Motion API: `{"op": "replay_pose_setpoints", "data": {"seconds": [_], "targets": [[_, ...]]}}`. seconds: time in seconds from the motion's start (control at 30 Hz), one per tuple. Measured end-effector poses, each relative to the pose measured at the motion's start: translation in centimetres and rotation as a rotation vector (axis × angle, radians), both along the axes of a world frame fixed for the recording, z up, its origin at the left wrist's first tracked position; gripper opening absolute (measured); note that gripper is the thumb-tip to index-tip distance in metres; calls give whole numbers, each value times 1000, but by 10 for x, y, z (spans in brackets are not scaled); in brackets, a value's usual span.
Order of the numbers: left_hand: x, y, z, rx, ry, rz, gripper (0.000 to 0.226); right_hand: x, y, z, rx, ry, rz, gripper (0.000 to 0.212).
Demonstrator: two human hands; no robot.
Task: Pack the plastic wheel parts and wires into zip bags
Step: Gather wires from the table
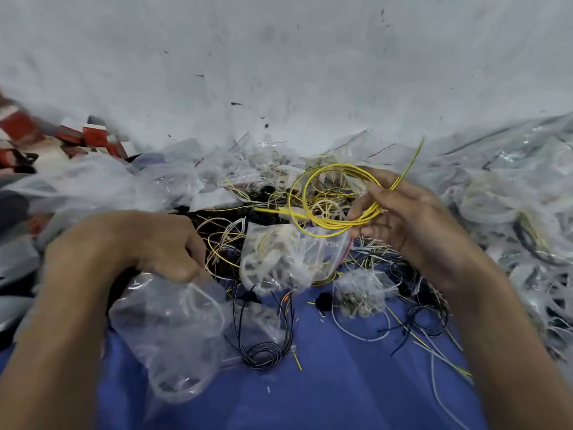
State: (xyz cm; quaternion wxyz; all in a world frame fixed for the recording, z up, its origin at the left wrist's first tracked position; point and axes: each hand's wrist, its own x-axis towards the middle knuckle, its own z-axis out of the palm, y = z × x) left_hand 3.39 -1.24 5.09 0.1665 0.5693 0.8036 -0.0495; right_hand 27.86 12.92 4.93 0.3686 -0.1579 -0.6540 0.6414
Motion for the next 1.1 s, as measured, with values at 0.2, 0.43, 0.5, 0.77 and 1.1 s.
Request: {"op": "replay_pose_setpoints", "data": {"seconds": [0.2, 0.43, 0.5, 0.77, 1.1], "targets": [[8, 0, 5, 58, -79, -52, 22, -3, -19, 9, 183, -168, -38, 19], [29, 9, 4, 337, -65, -205, 31, -4, -35, 13, 268, -249, -10, 17], [38, 13, 6, 393, -87, -199, 45, -7, -38, 11, 343, -278, -29, 20], [51, 14, 11, 618, -276, -210, 59, -33, -50, -4, 424, -363, 28, 16], [64, 18, 12, 711, -416, -252, 59, -44, -53, -18, 668, -511, 127, 30]]}}
